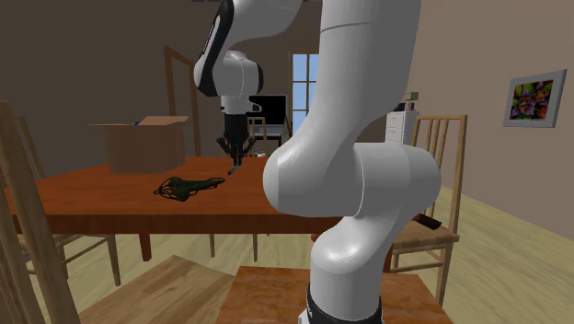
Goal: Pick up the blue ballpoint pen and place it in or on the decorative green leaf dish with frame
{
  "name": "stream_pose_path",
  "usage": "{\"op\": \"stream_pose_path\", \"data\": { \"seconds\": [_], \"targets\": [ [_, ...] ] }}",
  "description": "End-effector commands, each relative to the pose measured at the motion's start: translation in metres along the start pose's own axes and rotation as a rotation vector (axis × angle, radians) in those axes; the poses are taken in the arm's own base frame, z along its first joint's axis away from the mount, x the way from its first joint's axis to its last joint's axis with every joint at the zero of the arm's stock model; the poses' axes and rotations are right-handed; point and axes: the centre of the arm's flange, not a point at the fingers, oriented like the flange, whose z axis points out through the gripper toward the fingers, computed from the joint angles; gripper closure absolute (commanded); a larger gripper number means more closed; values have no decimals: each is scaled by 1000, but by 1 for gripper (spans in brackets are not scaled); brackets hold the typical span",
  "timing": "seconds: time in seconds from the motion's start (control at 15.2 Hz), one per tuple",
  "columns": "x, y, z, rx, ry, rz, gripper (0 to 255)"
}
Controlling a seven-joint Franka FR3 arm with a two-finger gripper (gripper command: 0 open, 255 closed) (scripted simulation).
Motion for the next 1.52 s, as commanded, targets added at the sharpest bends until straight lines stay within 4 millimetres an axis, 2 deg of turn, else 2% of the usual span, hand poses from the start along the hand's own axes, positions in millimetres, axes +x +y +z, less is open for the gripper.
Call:
{"op": "stream_pose_path", "data": {
  "seconds": [0.0, 0.26, 1.19, 1.45],
  "targets": [
    [1, 0, -12, 0, 0, 0, 255],
    [3, 0, -29, 0, 0, 0, 255],
    [61, -173, -38, 0, 0, 0, 255],
    [59, -173, -17, 0, 0, 0, 255]
  ]
}}
